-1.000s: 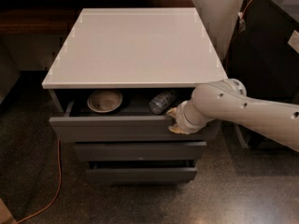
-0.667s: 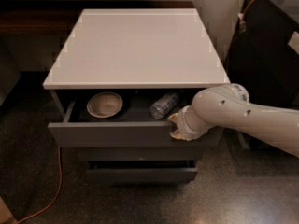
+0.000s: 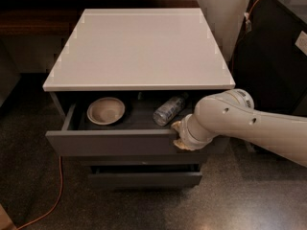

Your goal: Pick blue plastic bottle from top drawer and place on counter

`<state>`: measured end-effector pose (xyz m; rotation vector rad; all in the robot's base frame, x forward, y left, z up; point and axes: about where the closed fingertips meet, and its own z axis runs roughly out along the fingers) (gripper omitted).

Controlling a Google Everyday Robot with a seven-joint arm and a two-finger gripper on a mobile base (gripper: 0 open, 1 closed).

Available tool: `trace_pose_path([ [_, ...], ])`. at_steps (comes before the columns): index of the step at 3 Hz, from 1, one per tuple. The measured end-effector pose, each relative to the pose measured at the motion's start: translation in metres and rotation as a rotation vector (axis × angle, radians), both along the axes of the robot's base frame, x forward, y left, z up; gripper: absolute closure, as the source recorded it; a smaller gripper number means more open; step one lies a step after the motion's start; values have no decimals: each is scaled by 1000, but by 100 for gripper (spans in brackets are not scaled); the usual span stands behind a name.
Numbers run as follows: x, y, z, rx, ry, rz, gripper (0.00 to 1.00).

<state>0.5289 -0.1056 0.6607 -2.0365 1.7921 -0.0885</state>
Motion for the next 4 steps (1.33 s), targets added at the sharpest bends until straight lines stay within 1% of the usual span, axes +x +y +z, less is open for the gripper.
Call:
trace_pose_path([
  [2, 1, 0, 1, -3, 3, -2, 100],
  [3, -16, -4, -4, 10, 12, -15, 100],
  [4, -16, -4, -2, 10, 12, -15, 100],
])
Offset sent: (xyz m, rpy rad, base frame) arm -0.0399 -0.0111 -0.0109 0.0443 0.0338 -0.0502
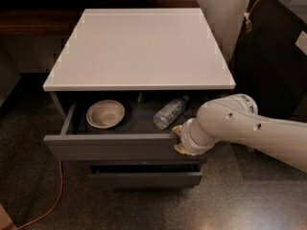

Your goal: Pick blue plastic bottle from top drawer and place on counter

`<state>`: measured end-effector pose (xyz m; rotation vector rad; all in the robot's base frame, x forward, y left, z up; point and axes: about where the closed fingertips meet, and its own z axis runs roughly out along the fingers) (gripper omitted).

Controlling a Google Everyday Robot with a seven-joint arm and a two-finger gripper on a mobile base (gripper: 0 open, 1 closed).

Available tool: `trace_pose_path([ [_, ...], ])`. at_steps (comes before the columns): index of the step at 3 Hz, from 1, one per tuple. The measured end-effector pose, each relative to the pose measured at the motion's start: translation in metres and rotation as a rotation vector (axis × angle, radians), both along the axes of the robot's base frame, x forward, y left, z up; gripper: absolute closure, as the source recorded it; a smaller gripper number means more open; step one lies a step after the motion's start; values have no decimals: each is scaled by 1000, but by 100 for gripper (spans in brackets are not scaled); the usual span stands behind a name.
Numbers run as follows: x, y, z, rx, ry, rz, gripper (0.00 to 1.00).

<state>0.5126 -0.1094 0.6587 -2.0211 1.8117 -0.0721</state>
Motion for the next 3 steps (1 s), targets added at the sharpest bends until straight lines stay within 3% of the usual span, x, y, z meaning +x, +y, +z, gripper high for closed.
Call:
trace_pose_path([
  [2, -3, -1, 0, 1, 1, -1, 100],
  [3, -22, -7, -5, 8, 7, -11, 100],
])
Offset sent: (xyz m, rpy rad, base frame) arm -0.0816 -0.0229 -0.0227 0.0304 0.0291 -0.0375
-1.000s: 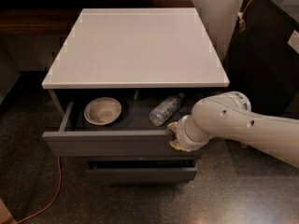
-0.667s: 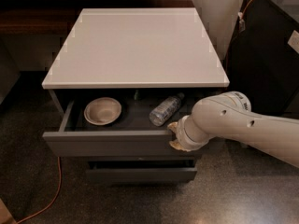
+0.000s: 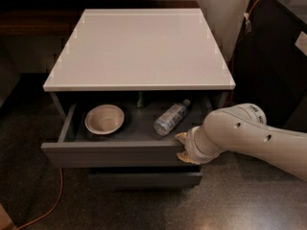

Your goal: Pick blue plastic bottle from top drawer and place on counter

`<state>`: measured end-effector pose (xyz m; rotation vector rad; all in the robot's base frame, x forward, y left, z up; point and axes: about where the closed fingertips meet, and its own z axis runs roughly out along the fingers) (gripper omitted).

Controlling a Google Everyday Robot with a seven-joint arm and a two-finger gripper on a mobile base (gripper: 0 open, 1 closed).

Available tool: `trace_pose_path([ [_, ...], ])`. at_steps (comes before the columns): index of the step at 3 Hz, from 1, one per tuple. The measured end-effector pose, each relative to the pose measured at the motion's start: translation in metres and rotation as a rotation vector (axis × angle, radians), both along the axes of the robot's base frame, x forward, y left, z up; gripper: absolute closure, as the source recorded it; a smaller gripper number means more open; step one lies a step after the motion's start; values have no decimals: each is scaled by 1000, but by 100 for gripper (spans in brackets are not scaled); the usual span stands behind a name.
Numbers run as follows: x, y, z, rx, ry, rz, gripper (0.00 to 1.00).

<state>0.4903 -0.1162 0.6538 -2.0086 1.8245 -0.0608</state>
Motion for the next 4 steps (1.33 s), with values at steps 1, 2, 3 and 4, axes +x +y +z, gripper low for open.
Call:
trace_pose_path([
  [1, 0, 0, 1, 0, 0, 0, 100],
  [2, -19, -6, -4, 10, 10, -12, 100],
  [3, -19, -6, -2, 10, 10, -12, 100],
  [4, -34, -10, -7, 14, 22, -14, 100],
])
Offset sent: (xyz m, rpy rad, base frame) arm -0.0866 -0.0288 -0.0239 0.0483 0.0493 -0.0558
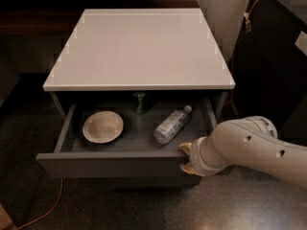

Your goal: Pick blue plastic bottle from top drawer and place on counter

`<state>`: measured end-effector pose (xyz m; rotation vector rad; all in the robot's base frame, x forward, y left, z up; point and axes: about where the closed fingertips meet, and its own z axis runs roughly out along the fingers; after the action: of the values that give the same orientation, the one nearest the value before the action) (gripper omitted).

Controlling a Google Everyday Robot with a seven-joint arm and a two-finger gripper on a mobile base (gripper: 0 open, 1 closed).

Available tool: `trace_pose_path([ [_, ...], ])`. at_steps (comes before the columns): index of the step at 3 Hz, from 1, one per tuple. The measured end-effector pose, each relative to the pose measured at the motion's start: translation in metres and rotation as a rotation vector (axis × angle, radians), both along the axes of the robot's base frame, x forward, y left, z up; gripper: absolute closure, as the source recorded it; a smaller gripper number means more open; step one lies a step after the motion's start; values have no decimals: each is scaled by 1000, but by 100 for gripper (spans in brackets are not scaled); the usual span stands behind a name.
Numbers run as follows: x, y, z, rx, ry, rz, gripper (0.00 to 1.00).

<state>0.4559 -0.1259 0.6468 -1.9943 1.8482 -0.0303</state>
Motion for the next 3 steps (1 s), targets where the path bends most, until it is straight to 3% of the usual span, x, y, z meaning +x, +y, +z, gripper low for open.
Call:
trace_pose_path([
  [2, -12, -3, -1, 0, 7, -5, 100],
  [3, -12, -3, 0, 0, 7, -5, 89],
])
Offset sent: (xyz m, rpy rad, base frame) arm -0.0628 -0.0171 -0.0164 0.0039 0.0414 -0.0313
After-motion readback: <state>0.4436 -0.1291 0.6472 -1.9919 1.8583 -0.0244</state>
